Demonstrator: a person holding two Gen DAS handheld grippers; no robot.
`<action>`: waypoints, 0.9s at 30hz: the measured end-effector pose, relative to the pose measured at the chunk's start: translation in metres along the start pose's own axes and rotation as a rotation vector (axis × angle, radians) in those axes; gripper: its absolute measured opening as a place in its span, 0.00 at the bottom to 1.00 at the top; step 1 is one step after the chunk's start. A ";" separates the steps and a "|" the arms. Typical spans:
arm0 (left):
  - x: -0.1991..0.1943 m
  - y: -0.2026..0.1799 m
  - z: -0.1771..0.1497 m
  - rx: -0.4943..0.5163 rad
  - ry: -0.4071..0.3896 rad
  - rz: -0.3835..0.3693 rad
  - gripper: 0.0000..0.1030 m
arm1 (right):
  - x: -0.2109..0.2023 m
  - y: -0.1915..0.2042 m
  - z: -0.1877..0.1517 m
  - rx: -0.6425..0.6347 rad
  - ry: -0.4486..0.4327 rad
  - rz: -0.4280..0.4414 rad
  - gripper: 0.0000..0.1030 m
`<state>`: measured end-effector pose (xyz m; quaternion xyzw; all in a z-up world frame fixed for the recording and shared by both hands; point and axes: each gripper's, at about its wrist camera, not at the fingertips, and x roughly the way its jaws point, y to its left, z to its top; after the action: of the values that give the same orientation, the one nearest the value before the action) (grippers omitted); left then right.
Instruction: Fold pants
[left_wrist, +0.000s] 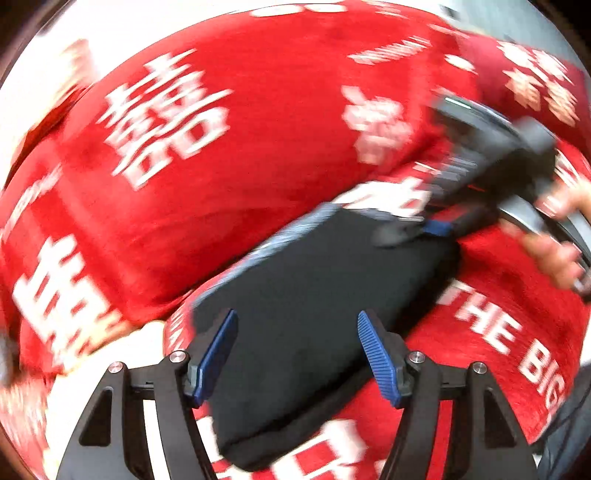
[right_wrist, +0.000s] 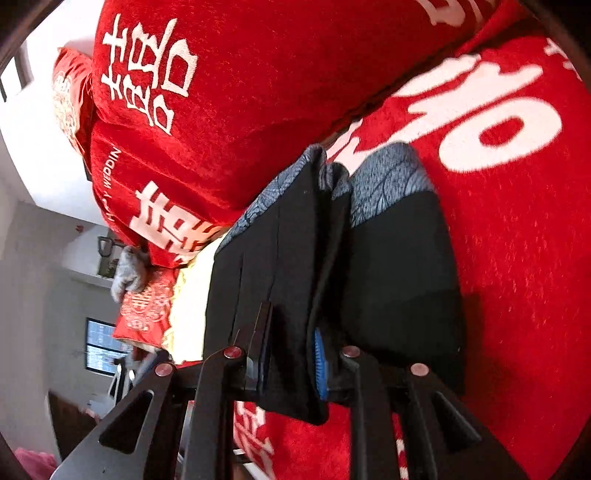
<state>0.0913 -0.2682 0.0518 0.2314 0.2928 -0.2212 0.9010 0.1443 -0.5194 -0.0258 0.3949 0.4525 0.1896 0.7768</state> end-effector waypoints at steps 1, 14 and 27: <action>0.002 0.012 -0.003 -0.045 0.015 0.007 0.67 | -0.001 -0.001 0.000 0.006 -0.004 0.008 0.23; 0.093 0.139 -0.067 -0.643 0.315 -0.170 0.67 | 0.010 0.006 -0.003 -0.031 0.042 0.033 0.47; 0.085 0.071 -0.025 -0.524 0.272 -0.260 0.67 | -0.027 0.040 -0.004 -0.087 -0.046 0.155 0.11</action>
<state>0.1806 -0.2203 0.0005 -0.0205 0.4847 -0.2187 0.8466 0.1294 -0.5106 0.0197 0.3990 0.3938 0.2595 0.7864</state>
